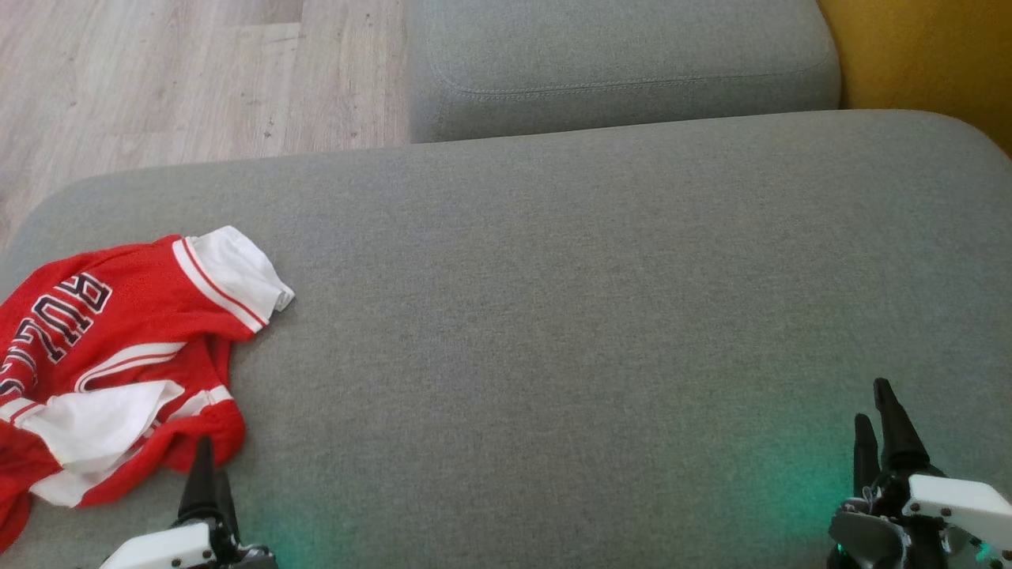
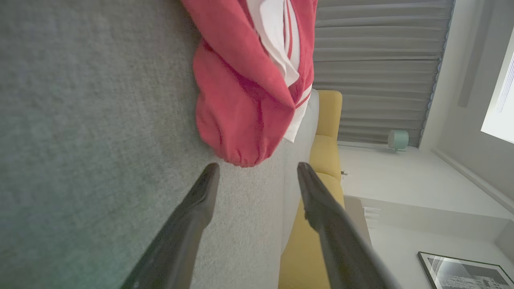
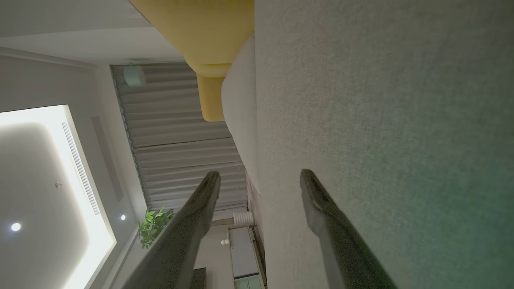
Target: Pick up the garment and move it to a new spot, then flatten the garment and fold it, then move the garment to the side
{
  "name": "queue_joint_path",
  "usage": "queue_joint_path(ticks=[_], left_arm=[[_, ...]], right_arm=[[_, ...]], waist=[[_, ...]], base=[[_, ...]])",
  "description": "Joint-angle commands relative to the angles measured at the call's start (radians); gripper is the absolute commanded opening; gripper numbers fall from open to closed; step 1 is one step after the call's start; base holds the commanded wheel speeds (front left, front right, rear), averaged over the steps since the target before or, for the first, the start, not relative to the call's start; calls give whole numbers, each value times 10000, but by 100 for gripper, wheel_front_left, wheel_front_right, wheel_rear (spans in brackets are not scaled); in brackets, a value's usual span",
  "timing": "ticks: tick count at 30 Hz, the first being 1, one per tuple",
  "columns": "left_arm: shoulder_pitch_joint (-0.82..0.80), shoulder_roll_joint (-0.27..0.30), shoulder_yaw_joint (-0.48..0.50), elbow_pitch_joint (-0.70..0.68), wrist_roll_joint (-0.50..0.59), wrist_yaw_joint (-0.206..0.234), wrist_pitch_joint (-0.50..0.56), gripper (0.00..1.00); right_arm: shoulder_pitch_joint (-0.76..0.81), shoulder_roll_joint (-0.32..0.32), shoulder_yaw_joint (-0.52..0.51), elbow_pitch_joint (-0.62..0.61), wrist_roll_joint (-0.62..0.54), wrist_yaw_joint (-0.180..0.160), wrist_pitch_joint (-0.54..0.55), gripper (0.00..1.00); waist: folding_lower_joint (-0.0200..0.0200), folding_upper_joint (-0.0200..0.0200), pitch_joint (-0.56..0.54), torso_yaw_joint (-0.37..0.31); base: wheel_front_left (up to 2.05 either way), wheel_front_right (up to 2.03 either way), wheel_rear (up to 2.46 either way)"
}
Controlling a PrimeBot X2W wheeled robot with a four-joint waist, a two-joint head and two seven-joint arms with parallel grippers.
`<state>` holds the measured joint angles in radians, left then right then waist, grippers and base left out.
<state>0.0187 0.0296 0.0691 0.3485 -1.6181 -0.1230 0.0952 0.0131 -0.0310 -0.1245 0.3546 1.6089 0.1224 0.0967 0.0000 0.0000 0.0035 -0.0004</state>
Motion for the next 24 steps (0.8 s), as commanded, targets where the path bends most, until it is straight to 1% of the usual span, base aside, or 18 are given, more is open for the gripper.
queue_joint_path(ticks=[1, 9, 14, 17, 24], left_arm=[[-434, 84, 26, -416, 48, -6, -76, 100], [-413, 92, 175, -527, 167, -11, -312, 100], [-482, 97, 406, -640, 583, -14, -460, 100], [-540, 101, 511, -795, 926, -16, -549, 100], [-664, 108, 773, -1241, 1762, -20, -757, 100]], right_arm=[[-398, -89, 81, -398, -116, 7, -107, 100], [-439, -96, 99, -491, -747, 12, -343, 100], [-539, -100, 51, -651, -1390, 15, -490, 100], [-599, -103, 34, -808, -1922, 17, -579, 100], [-717, -109, 132, -1343, -3563, 21, -785, 100]], waist=[[0, 0, 1, -3], [0, 0, 41, -2], [0, 0, 107, 18], [0, 0, 153, 33], [0, 0, 232, 60]], base=[[0, 0, 0], [0, 0, 0], [0, 0, 0], [0, 0, 0], [0, 0, 0]])
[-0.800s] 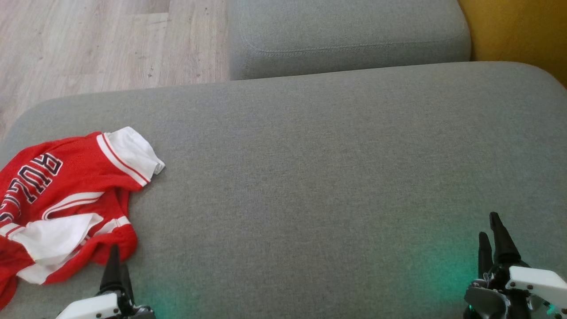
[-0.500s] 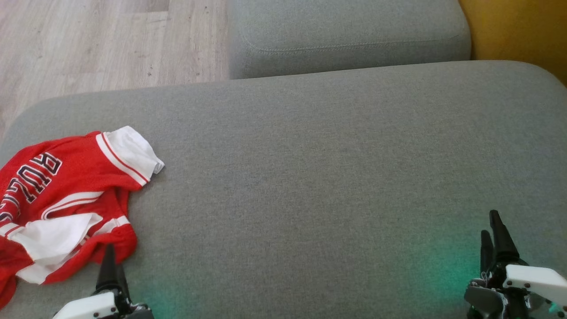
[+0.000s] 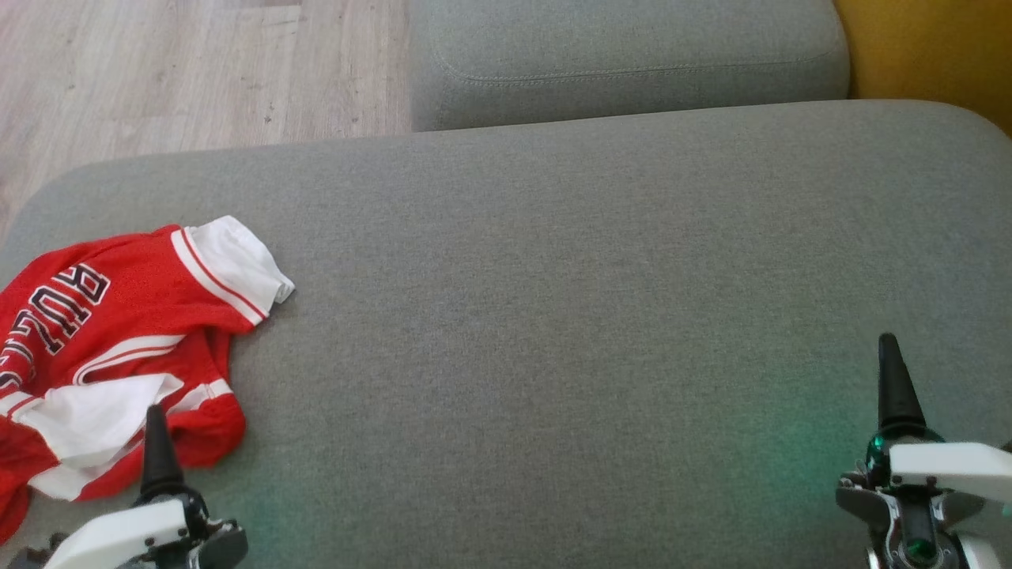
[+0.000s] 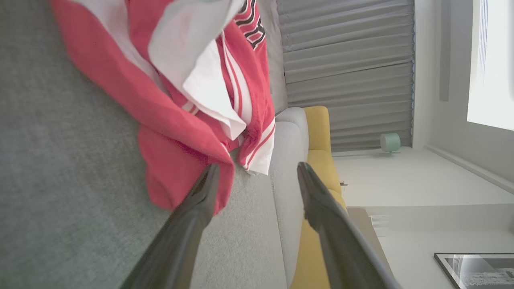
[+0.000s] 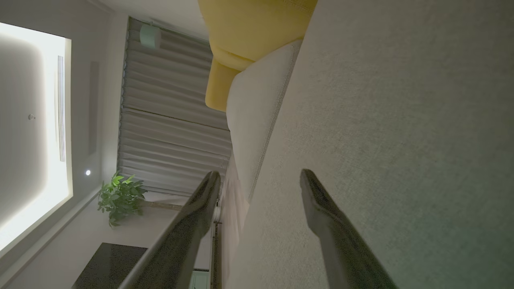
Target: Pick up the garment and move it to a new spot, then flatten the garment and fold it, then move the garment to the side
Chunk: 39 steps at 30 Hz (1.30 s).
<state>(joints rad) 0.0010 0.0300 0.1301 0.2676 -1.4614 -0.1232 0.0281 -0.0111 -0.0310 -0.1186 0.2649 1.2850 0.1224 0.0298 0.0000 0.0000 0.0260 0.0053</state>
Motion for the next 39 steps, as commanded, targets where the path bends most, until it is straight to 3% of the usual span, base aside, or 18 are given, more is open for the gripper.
queue_joint_path(ticks=[1, 11, 23, 31, 39], left_arm=[[-501, 105, 184, -516, 335, -19, -115, 100], [-590, 114, 214, -1541, 1981, 228, -382, 100], [-564, 133, -933, -2687, 5282, 655, -737, 100], [-535, 732, -2133, -2870, 6825, 1542, -974, 100], [-663, 1523, -3334, -2816, 7937, 2905, -1211, 100]], right_arm=[[-492, -110, 97, -535, -577, 22, -146, 100], [-558, -118, 293, -1134, -2434, 28, -411, 100], [-606, -128, 978, -1666, -5020, 36, -764, 100], [-591, -135, 1381, -1699, -6126, 41, -1000, 100], [-605, -142, 1469, -1940, -7325, 46, -1237, 100]], waist=[[0, 0, 14, 4], [0, 0, 50, -7], [0, 0, 83, -38], [0, 0, 49, -55], [0, 0, 48, -86]], base=[[0, 0, 0], [0, 0, 0], [0, 0, 0], [0, 0, 0], [0, 0, 0]])
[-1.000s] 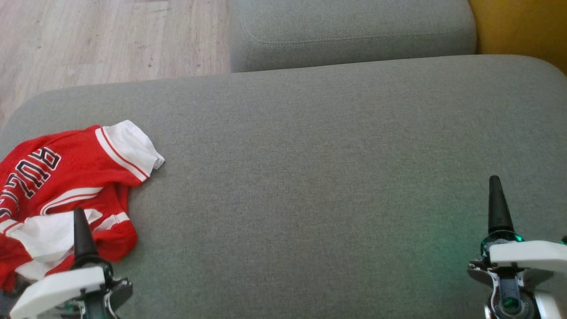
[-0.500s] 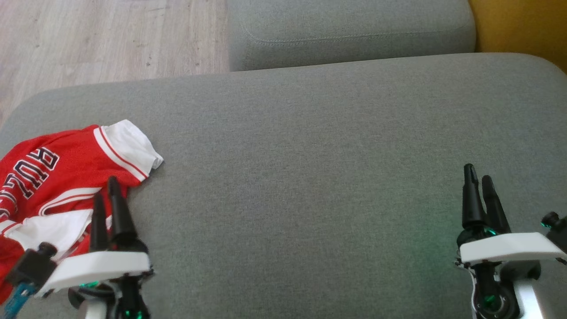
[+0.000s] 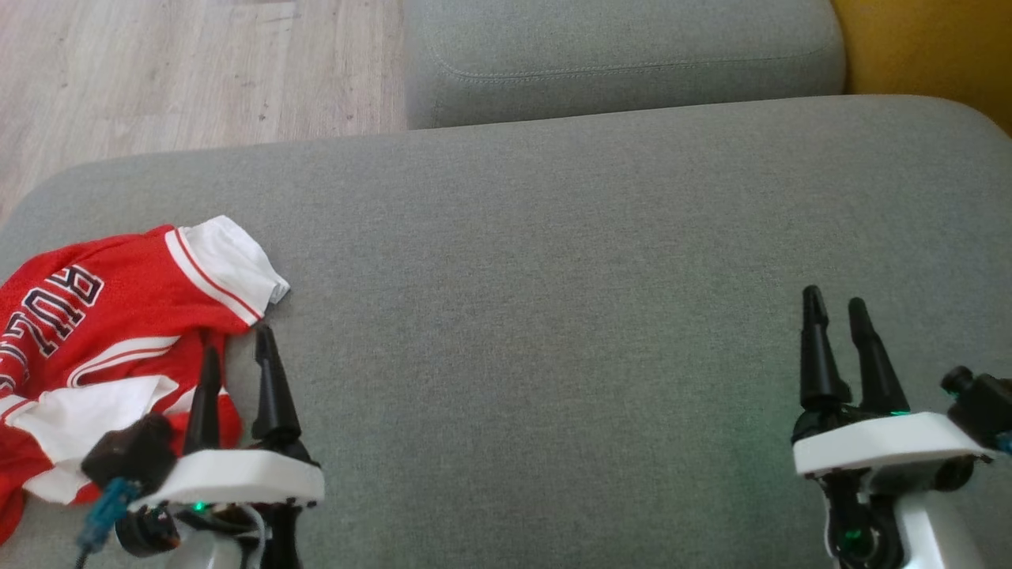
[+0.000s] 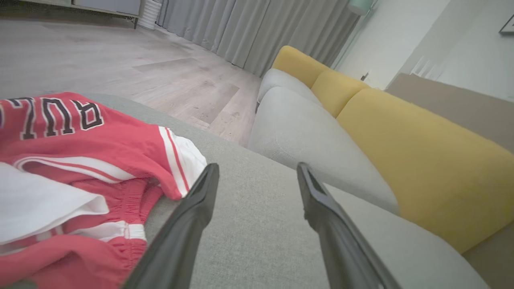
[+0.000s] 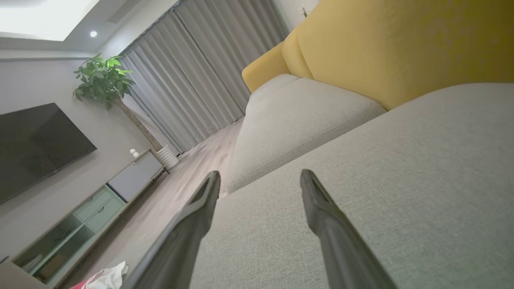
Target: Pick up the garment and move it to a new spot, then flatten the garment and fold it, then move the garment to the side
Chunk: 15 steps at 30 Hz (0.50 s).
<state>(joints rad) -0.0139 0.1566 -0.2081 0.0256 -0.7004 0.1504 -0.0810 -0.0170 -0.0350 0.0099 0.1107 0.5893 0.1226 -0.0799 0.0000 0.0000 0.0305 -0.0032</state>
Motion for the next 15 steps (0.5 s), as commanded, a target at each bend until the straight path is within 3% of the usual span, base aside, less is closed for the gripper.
queue_joint_path(ticks=[1, 11, 15], left_arm=[[-537, 358, -95, -368, 448, 326, -150, 100], [-919, 1128, -1541, -351, 1625, 1773, -447, 100], [-1030, 1341, -1997, -294, 1943, 2066, -535, 100]], right_arm=[[-535, -103, 250, -374, -535, 45, -169, 100], [-548, -112, 638, -432, -2159, 51, -464, 100], [-558, -114, 703, -399, -2663, 53, -553, 100]], waist=[[0, 0, 3, 0], [0, 0, 13, 55], [0, 0, 16, 60]], base=[[0, 0, 0], [0, 0, 0], [0, 0, 0]])
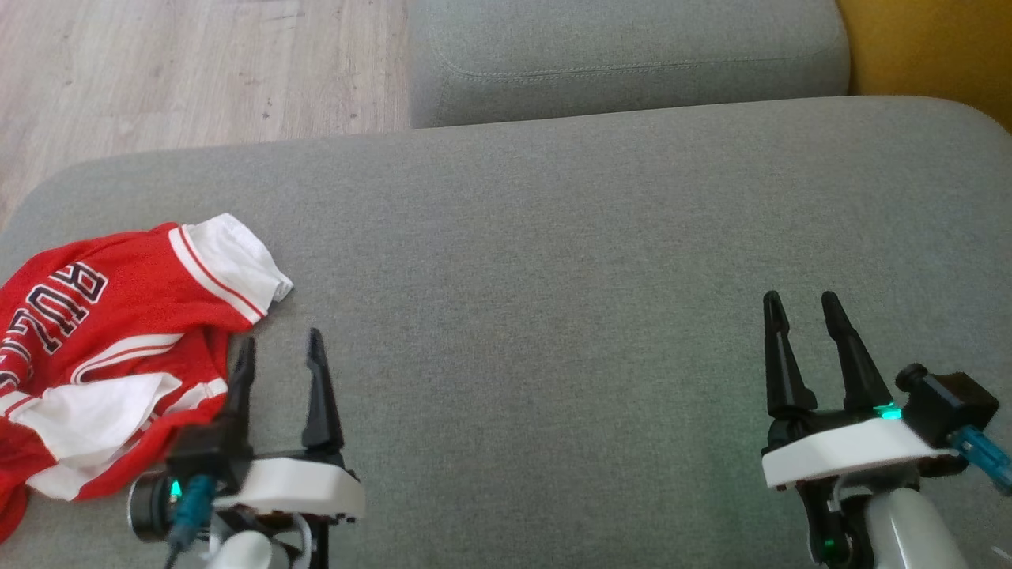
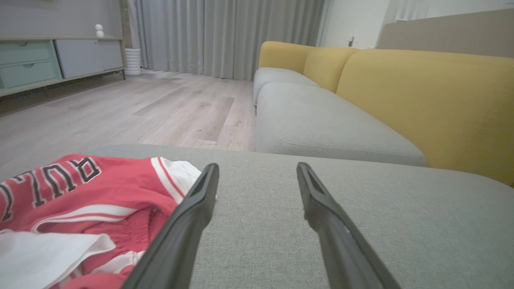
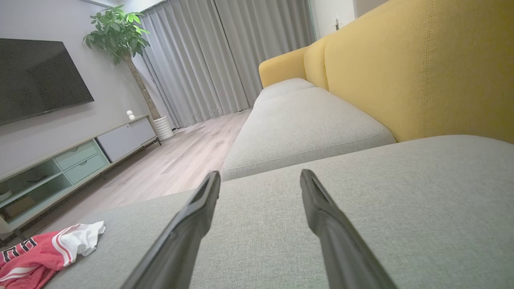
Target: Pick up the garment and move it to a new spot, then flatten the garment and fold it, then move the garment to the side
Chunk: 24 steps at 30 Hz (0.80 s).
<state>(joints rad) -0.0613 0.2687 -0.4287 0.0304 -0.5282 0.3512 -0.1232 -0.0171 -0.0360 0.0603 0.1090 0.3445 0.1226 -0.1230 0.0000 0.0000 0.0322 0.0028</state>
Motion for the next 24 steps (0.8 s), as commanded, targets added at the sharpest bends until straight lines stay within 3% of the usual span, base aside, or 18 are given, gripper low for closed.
queue_joint_path(ticks=[1, 11, 19, 24], left_arm=[[-594, 287, 54, -322, 310, 115, -143, 100], [-844, 716, -1025, -350, 1303, 943, -468, 100], [-824, 804, -1269, -303, 1669, 441, -706, 100], [-539, 661, -892, -354, 1587, -230, -854, 100]], right_arm=[[-556, -106, 211, -366, -382, 54, -151, 100], [-562, -115, 356, -160, -1633, 61, -475, 100], [-538, -122, 609, -18, -2511, 66, -711, 100], [-523, -127, 750, 22, -2824, 69, -858, 100]], waist=[[0, 0, -3, 0], [0, 0, -48, -19], [0, 0, -96, -26], [0, 0, -110, -10]], base=[[0, 0, 0], [0, 0, 0], [0, 0, 0], [0, 0, 0]])
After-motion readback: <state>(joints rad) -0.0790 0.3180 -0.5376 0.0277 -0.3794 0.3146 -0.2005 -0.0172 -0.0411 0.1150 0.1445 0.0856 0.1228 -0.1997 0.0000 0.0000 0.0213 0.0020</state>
